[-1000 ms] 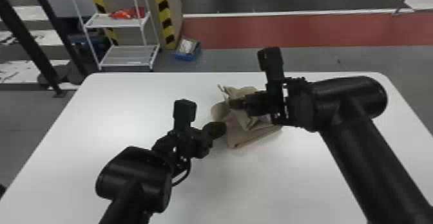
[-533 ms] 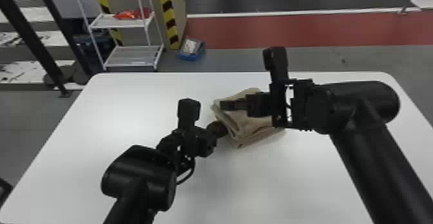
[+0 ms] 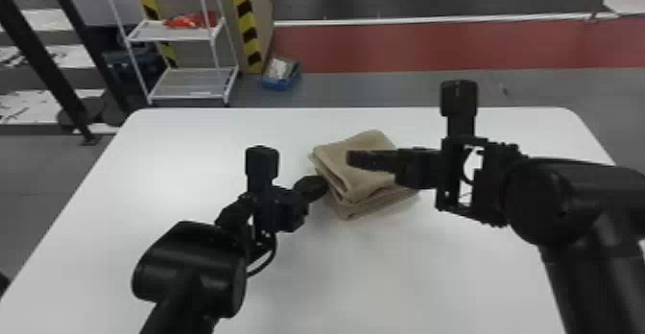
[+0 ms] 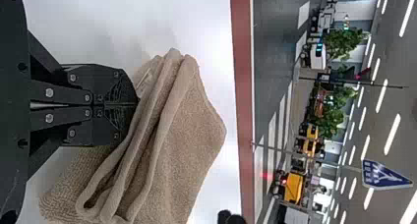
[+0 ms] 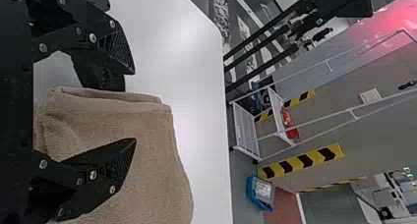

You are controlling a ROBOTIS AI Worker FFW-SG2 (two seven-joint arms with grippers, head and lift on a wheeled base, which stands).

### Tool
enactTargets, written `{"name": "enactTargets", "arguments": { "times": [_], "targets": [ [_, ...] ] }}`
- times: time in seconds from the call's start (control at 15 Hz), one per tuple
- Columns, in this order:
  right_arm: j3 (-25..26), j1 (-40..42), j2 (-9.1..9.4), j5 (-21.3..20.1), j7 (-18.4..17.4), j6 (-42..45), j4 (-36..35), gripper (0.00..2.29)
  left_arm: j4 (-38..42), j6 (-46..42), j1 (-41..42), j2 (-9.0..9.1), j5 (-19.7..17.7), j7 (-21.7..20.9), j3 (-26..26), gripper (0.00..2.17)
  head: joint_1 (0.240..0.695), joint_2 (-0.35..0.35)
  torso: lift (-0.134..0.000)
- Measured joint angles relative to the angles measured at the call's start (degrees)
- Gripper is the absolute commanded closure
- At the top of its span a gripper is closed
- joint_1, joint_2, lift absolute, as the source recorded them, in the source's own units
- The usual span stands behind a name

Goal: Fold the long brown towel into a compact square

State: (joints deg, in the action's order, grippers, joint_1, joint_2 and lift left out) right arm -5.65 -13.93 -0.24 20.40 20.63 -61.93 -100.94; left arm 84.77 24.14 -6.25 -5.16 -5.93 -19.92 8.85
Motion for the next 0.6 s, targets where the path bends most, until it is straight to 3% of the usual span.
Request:
{"name": "enactTargets", "arguments": {
  "times": [0.07,0.2,0.33,0.6],
  "targets": [
    [1.8,1.6,-0.74,0.7,3.1,-1.9,-0.7,2.01,0.7,-0.1,0.5,-0.02,-0.1,-0.1,-0.4,1.89,0.695,0.075,-0.120],
    [4.4,5.1,-2.72,1.6,5.6,-4.0,-2.6,2.01,2.9,-0.5,2.1,-0.16,-0.1,-0.2,-0.9,1.89,0.695,0.059,-0.120],
    [5.6,8.2,-3.96,1.2,5.9,-3.9,-3.8,2.01,5.4,-0.8,3.8,-0.76,0.1,-0.1,-2.0,1.89,0.695,0.048,-0.120],
    [6.0,9.3,-4.13,-2.1,5.7,2.2,-0.1,2.01,11.2,-1.3,7.8,-1.58,-0.7,0.1,-7.9,1.89,0.695,0.072,-0.120]
  ]
}}
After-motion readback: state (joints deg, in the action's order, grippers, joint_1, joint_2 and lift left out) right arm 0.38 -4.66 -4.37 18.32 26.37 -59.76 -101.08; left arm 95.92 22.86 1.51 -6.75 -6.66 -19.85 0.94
